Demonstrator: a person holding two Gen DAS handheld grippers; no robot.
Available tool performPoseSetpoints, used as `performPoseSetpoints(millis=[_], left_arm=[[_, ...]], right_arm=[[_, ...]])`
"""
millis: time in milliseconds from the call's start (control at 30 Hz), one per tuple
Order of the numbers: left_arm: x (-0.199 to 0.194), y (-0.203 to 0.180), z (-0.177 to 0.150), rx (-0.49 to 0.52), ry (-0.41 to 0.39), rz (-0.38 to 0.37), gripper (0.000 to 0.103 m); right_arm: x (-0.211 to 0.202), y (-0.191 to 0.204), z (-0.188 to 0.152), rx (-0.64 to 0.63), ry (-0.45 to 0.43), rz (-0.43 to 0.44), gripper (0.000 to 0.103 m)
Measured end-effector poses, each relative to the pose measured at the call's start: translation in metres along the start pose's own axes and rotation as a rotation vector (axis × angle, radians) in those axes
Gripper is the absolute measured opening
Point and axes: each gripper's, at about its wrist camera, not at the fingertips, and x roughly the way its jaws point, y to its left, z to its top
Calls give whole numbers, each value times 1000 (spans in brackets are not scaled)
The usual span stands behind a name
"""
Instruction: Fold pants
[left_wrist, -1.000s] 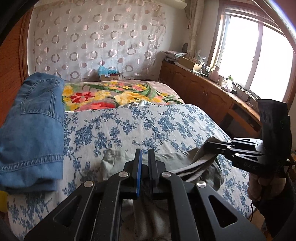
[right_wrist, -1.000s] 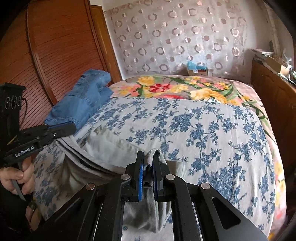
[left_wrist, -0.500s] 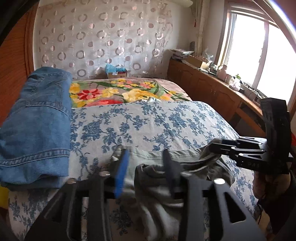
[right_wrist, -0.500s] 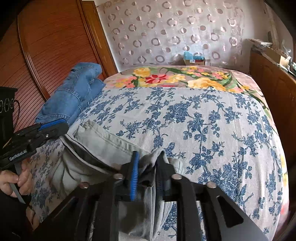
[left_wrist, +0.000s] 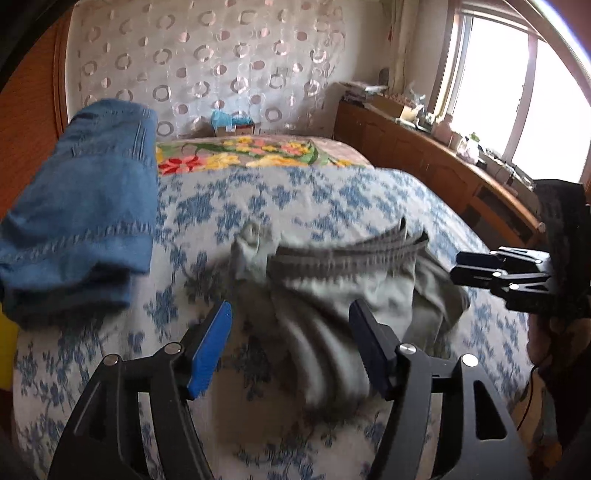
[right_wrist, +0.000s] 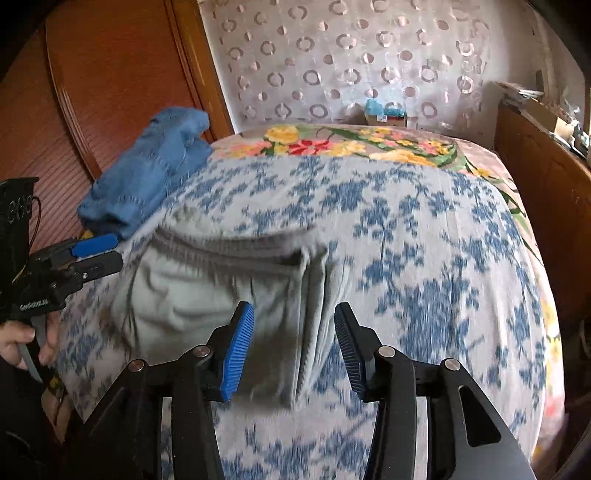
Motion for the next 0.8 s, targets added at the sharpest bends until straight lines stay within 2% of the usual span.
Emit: performPoseSetpoints(millis=[200, 233, 367, 500, 567, 700, 800], left_arm=[[9, 1, -16, 4, 46, 1, 67], [10, 2, -17, 2, 49, 3, 67], [16, 3, -19, -6, 57, 12, 67], [21, 3, -21, 7, 63, 26, 67], [22, 3, -22, 5, 69, 27, 67], [23, 7, -23, -11, 77, 14, 68], [23, 8, -23, -15, 78, 15, 71]], right_arm=[[-10, 4, -17, 1, 26, 7, 47], [-10, 5, -19, 0, 32, 4, 42], [-6, 5, -22, 4, 53, 1, 36], [-1, 6, -26, 0, 81, 8, 23], [0, 4, -27, 1, 87, 13, 22], [-1, -2, -27, 11, 87, 20, 7], [-8, -3, -29, -3, 62, -21, 4]])
